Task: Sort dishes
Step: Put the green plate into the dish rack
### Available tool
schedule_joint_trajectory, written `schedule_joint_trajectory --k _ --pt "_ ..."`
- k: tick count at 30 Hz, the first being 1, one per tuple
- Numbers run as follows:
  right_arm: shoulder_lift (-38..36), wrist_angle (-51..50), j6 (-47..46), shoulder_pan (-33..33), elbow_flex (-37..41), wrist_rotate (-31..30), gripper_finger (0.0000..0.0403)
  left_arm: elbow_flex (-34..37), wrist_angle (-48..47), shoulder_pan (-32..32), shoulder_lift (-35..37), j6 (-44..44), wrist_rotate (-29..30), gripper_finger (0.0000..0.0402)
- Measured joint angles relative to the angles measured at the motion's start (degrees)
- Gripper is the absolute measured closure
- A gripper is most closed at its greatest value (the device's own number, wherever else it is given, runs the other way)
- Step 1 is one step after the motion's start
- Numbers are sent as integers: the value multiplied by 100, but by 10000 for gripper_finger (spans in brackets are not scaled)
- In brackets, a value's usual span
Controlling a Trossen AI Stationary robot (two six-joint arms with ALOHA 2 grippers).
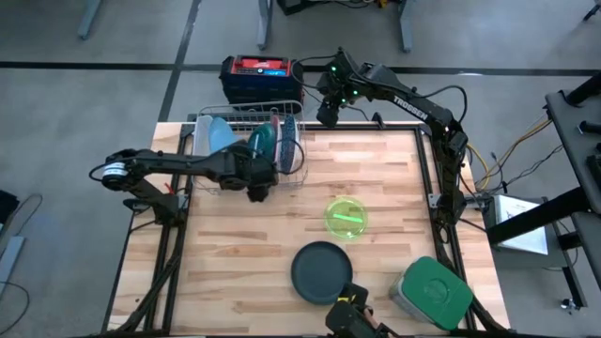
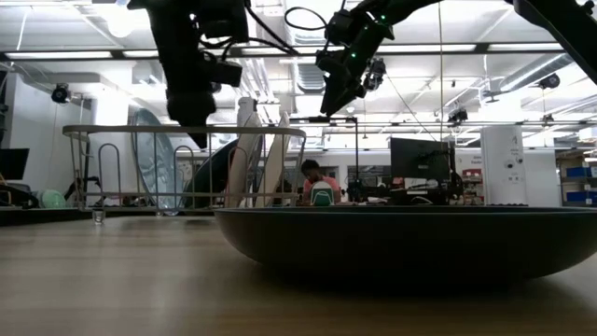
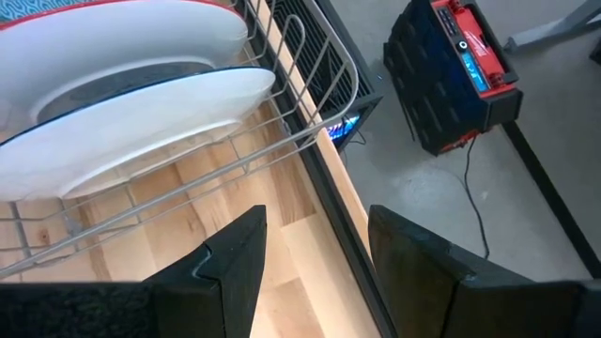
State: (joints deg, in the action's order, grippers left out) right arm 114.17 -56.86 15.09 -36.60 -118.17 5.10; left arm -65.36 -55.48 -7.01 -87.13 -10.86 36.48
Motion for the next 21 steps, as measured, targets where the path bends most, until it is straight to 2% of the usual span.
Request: schedule_joint_trajectory --k 4,11,15,17,21 --pt "0 -12 135 0 14 -1 224 0 168 -40 64 830 -147 185" --pt "2 -42 420 -2 75 0 224 -12 639 -50 533 1331 -201 185" --pt "2 -159 841 -30 101 0 224 -15 1122 -106 1001 1613 -927 185" --pt "2 -241 866 -62 101 53 224 -15 1247 -170 1168 1658 -1084 185" --pt "2 -436 1100 -142 101 464 224 -8 1269 -265 1278 1584 -1560 185"
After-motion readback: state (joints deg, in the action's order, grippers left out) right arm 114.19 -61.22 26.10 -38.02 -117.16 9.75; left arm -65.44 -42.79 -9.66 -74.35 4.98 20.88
